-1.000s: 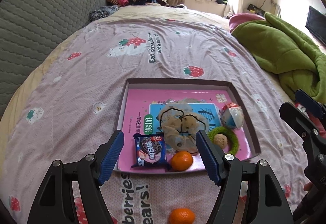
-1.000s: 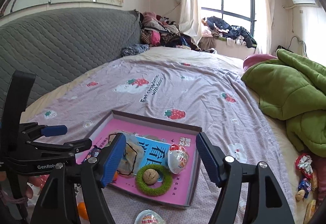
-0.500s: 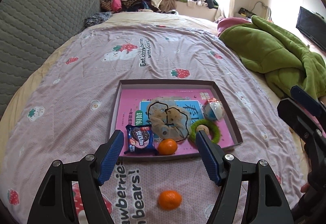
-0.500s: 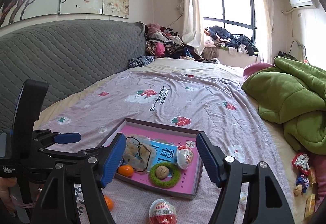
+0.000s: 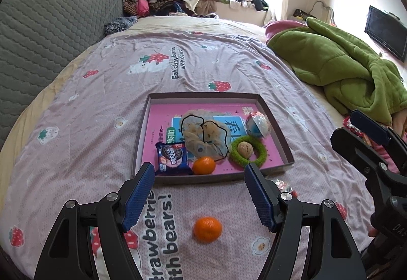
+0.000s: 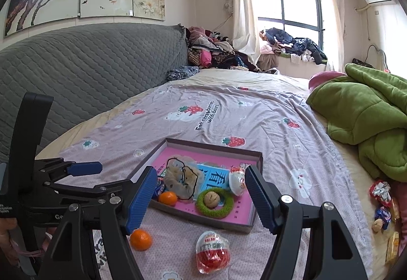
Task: Organize objects
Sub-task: 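Withdraw both open grippers up and away from the pink box, then move left gripper to the tangerine on the bed while right gripper approaches the red-wrapped egg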
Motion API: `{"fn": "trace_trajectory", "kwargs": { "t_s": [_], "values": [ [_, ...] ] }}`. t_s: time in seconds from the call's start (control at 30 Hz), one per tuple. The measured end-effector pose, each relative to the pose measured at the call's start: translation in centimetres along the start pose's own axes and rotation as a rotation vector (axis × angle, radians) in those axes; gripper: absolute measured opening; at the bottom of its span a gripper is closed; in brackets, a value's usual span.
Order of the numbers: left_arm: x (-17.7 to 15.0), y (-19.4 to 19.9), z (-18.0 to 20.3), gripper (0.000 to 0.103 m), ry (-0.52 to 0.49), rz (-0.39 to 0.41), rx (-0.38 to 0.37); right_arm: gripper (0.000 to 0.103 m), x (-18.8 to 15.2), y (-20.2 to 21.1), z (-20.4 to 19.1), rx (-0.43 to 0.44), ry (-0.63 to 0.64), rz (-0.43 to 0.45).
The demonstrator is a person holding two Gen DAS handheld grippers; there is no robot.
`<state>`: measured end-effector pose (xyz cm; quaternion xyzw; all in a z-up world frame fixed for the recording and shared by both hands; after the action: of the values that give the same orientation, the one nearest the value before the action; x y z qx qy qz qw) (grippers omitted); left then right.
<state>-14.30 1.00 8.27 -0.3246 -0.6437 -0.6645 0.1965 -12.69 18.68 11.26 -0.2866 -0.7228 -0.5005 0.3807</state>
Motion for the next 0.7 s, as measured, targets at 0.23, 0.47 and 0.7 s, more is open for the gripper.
{"fn": "trace_trajectory", "kwargs": {
  "t_s": [0.23,0.47,0.7],
  "values": [
    [-1.4,-0.3,0.5,0.074,-0.005,-0.019,-0.011,0.071,-2.0,-0.5,0.1,-0.005,0.001,-0.043],
    [-2.7,-0.8,0.8,0.074,-0.018,-0.038,-0.011,0.071,-3.1,-0.9,-0.3,-0.001,0.015,-0.068],
    [-3.9,-1.3,1.3,0.074,-0.041,-0.061,-0.016,0.071,-3.6,-0.9,0.1,-0.004,0.003,-0.082]
  ]
}}
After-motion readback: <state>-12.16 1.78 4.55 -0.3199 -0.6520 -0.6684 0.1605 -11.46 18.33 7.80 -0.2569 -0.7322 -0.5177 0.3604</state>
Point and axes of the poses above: each gripper's, at about its wrist camera, not at the fingertips, and y roughly against the way its jaws point, z to its right, x to its top, the point moved 1 cm from there along -y, roughly the way its jaws point, and after that the axes turned 11 degrees about -y, right-handed, at the moved point
